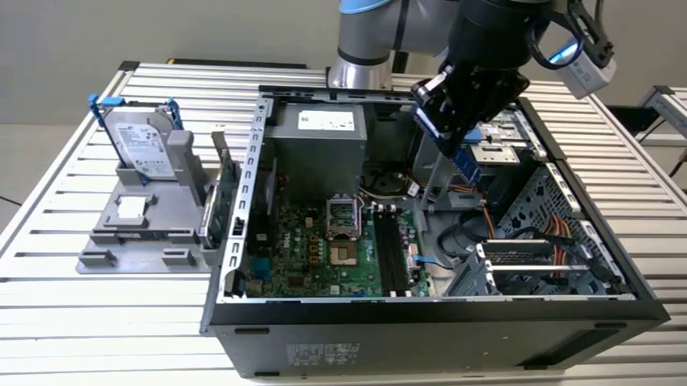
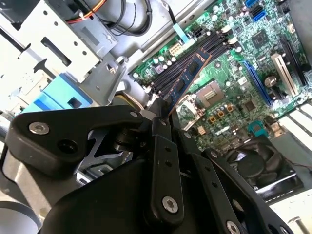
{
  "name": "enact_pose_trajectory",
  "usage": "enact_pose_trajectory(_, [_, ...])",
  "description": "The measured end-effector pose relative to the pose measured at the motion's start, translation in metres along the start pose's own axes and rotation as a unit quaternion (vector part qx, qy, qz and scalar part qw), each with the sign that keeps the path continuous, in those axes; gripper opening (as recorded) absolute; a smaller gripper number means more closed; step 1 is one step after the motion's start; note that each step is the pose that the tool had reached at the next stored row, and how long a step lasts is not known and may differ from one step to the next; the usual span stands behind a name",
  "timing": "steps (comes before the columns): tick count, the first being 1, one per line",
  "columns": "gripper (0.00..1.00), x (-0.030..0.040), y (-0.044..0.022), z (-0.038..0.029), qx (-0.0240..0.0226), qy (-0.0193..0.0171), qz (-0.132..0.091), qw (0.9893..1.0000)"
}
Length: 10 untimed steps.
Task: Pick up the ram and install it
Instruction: 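Insert the ram into the slot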
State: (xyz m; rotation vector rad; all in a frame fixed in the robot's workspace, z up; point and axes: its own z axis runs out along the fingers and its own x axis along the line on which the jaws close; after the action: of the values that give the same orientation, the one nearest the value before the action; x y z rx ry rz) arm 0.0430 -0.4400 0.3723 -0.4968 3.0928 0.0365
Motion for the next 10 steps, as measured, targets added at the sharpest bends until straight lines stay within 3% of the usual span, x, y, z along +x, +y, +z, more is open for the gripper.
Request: enact_pose_trajectory(10, [0.00, 0.0000, 0.0000, 0.0001, 0.0004, -0.0006, 0.045, 0.9990])
